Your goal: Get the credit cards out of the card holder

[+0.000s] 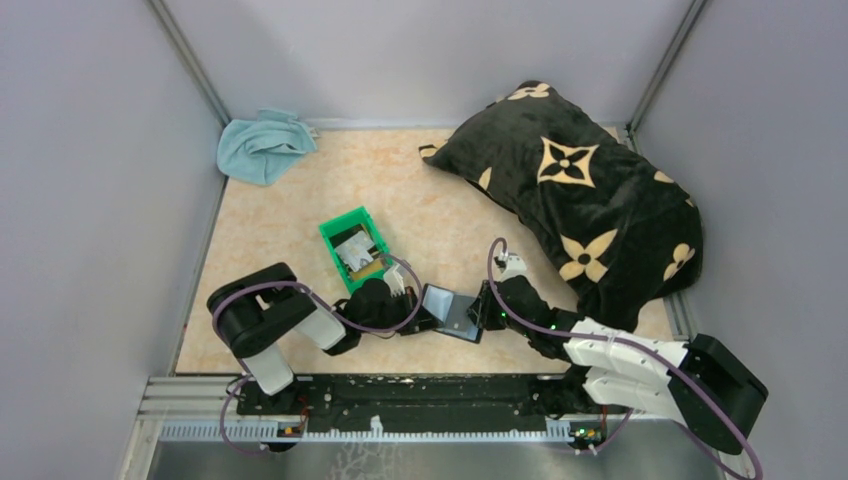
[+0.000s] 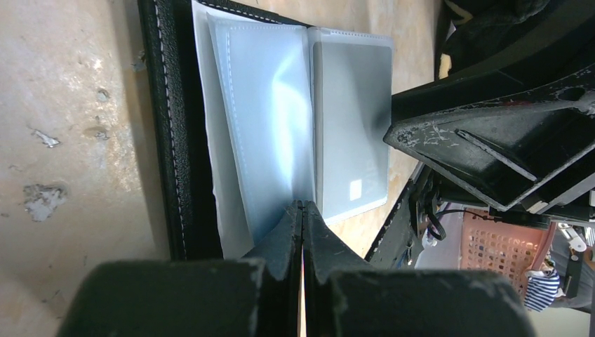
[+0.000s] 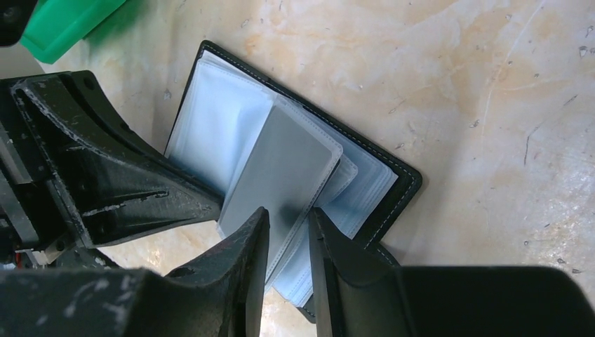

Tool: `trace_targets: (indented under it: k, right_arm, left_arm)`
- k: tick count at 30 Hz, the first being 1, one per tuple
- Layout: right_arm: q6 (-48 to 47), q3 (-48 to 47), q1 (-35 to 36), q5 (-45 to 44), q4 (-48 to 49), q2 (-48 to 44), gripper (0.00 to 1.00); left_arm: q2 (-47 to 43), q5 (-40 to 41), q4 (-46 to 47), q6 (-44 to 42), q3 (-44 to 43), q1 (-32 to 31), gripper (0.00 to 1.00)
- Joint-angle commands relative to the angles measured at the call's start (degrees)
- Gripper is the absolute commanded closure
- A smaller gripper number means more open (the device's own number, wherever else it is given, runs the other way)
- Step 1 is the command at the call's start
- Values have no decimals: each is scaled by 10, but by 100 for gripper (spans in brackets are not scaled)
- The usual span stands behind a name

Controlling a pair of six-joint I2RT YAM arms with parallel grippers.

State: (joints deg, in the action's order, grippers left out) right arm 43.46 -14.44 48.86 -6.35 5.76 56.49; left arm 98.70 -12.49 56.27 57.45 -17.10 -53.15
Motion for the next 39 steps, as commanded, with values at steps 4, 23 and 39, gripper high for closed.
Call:
trace_targets:
  k: [4, 23, 39]
  right_arm:
    - [4, -39, 20, 28, 18, -12, 73]
    - [23, -44, 53, 38, 42, -2, 74]
    - [13, -66, 64, 6, -30, -43, 73]
  left_arm:
    - [19, 6, -28, -6, 9, -4, 100]
    - [42, -3, -18, -7, -3, -4, 100]
    - [40, -4, -16, -7, -1, -4, 100]
